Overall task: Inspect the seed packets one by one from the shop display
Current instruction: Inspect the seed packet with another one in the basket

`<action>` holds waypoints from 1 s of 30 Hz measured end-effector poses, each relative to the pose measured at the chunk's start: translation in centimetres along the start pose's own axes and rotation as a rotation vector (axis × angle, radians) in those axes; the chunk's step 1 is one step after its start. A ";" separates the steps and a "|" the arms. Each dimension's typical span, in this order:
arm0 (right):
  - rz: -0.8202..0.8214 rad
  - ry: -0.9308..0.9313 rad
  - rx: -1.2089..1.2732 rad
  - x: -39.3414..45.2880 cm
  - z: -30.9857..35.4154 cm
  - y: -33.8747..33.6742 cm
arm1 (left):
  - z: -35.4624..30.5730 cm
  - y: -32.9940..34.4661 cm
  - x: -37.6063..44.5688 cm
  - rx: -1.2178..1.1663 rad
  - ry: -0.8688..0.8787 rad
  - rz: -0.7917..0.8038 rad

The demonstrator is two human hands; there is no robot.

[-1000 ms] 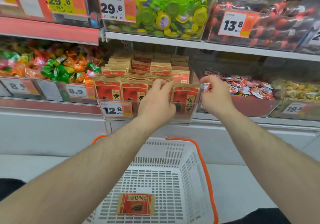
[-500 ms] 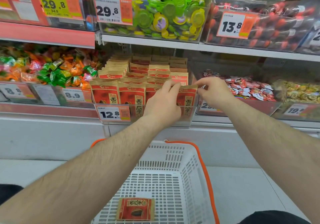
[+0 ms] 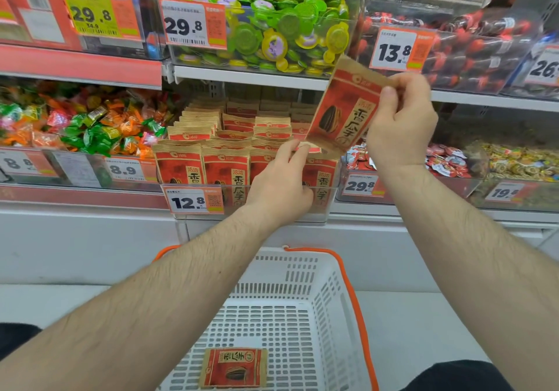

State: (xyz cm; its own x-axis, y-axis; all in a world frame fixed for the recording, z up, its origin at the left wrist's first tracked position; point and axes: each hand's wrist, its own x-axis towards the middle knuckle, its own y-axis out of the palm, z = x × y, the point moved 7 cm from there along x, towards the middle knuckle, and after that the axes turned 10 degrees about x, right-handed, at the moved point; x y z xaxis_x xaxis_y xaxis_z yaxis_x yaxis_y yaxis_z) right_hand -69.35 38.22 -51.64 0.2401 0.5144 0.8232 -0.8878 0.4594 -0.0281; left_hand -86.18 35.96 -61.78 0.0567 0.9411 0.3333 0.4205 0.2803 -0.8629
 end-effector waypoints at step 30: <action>0.504 0.948 0.405 -17.3 -1.6 4.9 | 6.6 3.2 -9.1 -1.446 -0.595 0.028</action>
State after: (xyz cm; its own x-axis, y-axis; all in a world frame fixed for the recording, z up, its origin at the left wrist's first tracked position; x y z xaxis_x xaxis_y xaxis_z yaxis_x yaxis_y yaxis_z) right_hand -77.20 32.72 -66.90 -0.1314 0.9913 0.0072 -0.9870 -0.1315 0.0926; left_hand -91.30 29.50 -70.05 -0.1263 0.9774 -0.1696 0.9255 0.1777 0.3346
